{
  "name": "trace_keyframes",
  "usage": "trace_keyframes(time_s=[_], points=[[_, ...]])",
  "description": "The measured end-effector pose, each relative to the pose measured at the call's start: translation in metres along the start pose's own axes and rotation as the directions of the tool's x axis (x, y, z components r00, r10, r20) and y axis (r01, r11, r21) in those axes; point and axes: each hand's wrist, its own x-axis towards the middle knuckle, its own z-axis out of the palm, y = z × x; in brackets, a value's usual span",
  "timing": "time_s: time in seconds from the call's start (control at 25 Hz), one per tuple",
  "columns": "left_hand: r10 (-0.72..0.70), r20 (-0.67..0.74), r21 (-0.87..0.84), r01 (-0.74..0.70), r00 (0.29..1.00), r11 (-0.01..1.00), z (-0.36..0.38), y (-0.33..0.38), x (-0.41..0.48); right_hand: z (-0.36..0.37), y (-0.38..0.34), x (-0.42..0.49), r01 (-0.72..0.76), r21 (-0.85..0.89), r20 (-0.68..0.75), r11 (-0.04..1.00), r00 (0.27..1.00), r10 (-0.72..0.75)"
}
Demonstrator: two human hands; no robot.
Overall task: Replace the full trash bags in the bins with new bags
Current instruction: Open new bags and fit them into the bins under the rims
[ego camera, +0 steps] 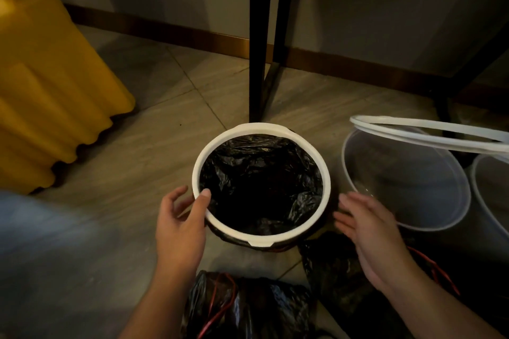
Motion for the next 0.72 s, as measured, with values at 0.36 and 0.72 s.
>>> trace_keyframes(time_s=[0.36, 0.72], points=[[-0.041, 0.044, 0.04, 0.039, 0.998, 0.998, -0.008, -0.021, -0.005, 0.017, 0.016, -0.009, -0.129, 0.089, 0.229, 0.988, 0.968, 0.105], [-0.079, 0.054, 0.013, 0.078, 0.995, 0.997, -0.006, -0.036, -0.006, 0.017, 0.023, -0.009, -0.198, 0.123, 0.253, 0.972, 0.954, 0.162]])
